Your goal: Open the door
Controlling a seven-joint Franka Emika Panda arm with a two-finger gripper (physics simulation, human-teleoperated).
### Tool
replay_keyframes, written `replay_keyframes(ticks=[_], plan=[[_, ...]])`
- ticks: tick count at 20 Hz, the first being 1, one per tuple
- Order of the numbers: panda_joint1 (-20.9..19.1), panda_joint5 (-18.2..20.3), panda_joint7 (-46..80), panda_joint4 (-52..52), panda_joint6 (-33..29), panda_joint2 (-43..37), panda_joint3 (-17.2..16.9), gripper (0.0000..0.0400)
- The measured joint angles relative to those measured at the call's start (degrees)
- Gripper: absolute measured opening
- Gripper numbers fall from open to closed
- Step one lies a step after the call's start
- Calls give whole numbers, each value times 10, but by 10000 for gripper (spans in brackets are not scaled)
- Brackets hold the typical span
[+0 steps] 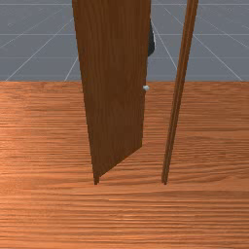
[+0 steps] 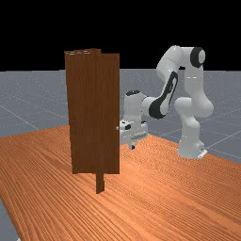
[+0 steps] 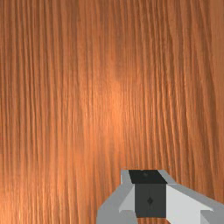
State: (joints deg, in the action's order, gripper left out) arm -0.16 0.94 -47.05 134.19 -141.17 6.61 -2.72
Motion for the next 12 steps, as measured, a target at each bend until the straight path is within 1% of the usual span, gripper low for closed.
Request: replay_keyframes(ticks=[1, 2, 3, 4, 6, 7, 8, 9, 10, 11, 12], plan=[[10, -27, 98, 1, 1, -1, -4, 0], [21, -28, 198, -1, 5, 0, -1, 0], [40, -27, 328, -8, 10, 4, 8, 0], [68, -26, 481, -23, 18, 14, 22, 0], [145, -32, 648, -90, 43, 59, 49, 0], [187, -33, 716, -133, 59, 87, 57, 0], [220, -37, 739, -172, 74, 112, 64, 0], [235, -48, 685, -198, 84, 129, 78, 0], [236, -59, 604, -211, 86, 138, 94, 0], [214, -21, 502, -216, 64, 146, 122, 0], [217, -75, 425, -287, 110, 186, 119, 0]])
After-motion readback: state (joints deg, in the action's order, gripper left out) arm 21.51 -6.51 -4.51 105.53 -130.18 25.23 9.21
